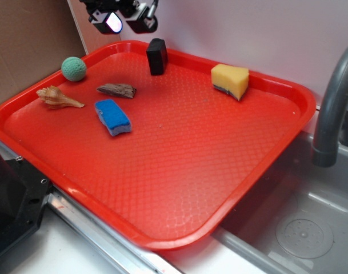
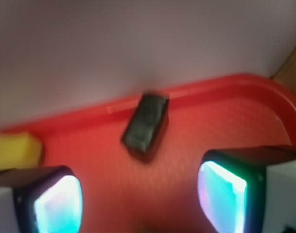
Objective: Grab the black box.
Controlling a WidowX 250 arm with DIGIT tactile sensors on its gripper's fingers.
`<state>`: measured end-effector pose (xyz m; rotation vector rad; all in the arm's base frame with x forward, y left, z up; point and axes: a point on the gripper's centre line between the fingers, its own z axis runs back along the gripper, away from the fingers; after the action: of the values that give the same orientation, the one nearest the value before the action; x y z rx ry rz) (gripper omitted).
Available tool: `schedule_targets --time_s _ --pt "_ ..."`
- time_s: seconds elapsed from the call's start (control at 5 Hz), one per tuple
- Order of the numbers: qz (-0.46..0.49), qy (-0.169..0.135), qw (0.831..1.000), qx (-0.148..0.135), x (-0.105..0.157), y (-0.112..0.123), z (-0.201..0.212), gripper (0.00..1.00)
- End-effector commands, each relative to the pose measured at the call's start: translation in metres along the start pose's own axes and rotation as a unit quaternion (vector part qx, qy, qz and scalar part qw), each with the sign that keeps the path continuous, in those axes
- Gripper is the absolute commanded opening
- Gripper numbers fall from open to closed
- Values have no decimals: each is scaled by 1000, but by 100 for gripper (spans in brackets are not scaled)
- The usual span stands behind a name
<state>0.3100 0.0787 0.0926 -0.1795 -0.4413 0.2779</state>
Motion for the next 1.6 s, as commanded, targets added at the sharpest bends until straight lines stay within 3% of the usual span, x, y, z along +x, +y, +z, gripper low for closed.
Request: schedule_targets --time_s 0.0,0.4,1.0,1.2,1.4 --pt "54 -26 998 36 28 5 -24 100" --pt "38 -19 998 52 24 -1 -38 100" --pt "8 2 999 36 19 -3 -55 100" --pt "19 22 998 52 9 6 -59 0" --pt "16 25 998 57 8 11 -62 0"
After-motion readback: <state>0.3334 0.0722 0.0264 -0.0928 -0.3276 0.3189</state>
